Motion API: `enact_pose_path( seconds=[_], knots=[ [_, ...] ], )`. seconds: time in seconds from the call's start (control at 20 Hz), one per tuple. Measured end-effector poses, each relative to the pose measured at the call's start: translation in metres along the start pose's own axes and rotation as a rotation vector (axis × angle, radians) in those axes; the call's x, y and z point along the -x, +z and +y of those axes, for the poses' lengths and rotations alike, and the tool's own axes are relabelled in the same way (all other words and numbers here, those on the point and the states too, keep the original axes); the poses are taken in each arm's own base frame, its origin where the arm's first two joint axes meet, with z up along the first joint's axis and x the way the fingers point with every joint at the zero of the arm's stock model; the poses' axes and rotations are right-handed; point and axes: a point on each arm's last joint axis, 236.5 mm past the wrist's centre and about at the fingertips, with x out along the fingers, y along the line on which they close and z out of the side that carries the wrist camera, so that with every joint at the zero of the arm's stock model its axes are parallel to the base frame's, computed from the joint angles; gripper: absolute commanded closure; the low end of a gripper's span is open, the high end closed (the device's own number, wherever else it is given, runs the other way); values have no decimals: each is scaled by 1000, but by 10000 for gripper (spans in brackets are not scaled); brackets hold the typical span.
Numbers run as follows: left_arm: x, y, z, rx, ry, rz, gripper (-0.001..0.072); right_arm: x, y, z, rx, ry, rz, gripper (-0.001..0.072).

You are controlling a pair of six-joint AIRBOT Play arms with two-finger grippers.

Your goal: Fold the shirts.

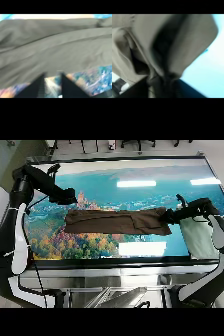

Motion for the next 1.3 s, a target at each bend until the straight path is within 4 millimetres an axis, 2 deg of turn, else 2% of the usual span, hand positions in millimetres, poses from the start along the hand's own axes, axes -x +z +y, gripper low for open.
enact_pose_path(
  seconds=[0.05, 0.2, 0.35, 0.4, 0.6, 0.8, 0.95, 1.05, 1.15, 1.3],
  knots=[
    [-4, 3, -13, -27, -8, -17, 692, -2, 0, 1, 4, -2, 3, 693],
    [-27, 10, -56, -105, -37, -55, 692, -6, 1, 7, 17, 2, 4, 694],
    [-71, 4, -93, -168, -62, -37, 693, -3, 3, 16, 33, 5, -5, 694],
    [-92, -2, -102, -185, -66, -13, 693, 1, 4, 21, 41, 7, -10, 694],
    [-171, -39, -131, -236, -75, 102, 693, 39, 9, 63, 123, 4, -66, 694],
    [-224, -73, -159, -221, -144, 186, 693, 93, 9, 123, 254, -4, -141, 694],
    [-245, -82, -185, -200, -212, 199, 693, 125, 2, 170, 353, 3, -186, 694],
    [-255, -82, -206, -197, -258, 194, 693, 137, -4, 193, 402, 6, -202, 694],
    [-261, -83, -221, -195, -284, 191, 694, 141, -8, 204, 422, 5, -204, 694],
    [-258, -81, -227, -184, -293, 196, 694, 142, -11, 211, 432, 5, -199, 694]
  ],
)
